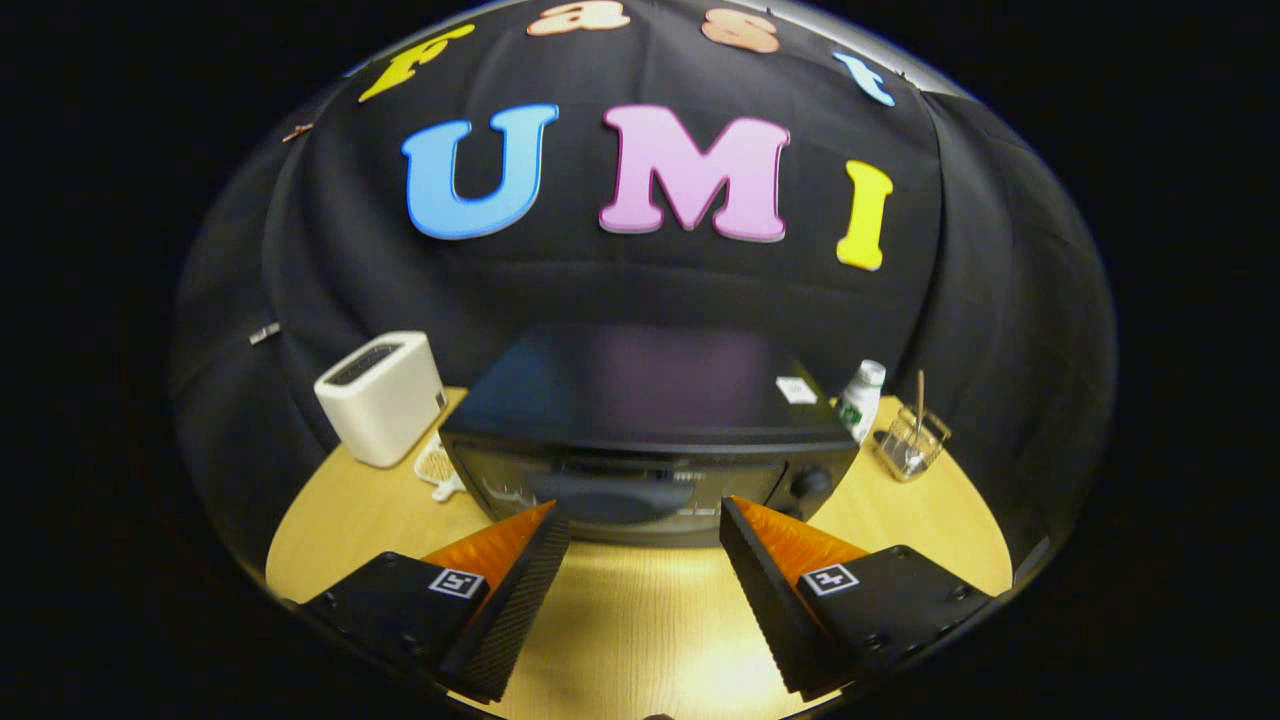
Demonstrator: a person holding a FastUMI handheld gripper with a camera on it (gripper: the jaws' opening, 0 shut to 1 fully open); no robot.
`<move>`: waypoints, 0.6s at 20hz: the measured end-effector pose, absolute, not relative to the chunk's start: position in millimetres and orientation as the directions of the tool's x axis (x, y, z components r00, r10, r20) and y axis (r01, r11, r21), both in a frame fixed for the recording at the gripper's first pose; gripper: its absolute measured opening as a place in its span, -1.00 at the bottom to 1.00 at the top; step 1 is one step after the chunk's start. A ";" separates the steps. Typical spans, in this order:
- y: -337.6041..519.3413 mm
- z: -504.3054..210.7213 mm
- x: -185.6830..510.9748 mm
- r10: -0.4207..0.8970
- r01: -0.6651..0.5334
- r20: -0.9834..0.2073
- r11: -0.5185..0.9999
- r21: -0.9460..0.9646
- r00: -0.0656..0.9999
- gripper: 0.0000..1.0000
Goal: Open the toaster oven, put the food inside, and close the toaster oven door.
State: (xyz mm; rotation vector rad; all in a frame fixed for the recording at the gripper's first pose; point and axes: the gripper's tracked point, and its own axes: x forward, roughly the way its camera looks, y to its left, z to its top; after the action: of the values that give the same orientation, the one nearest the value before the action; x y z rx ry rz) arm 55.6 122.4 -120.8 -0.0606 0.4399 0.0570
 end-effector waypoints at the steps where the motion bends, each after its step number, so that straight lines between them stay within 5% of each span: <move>1: 122.4 -91.8 58.2 0.050 -0.073 -0.363 0.996 -0.051 0.931 0.98; 7: 65.6 22.2 27.6 0.026 -0.028 -0.038 0.998 -0.057 0.999 0.95; 12: 10.4 28.3 -25.8 -0.018 0.012 -0.059 0.996 -0.090 0.998 0.95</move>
State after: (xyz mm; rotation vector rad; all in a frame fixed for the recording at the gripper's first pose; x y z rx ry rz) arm -25.8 10.4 28.3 -0.0902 0.0596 -0.0149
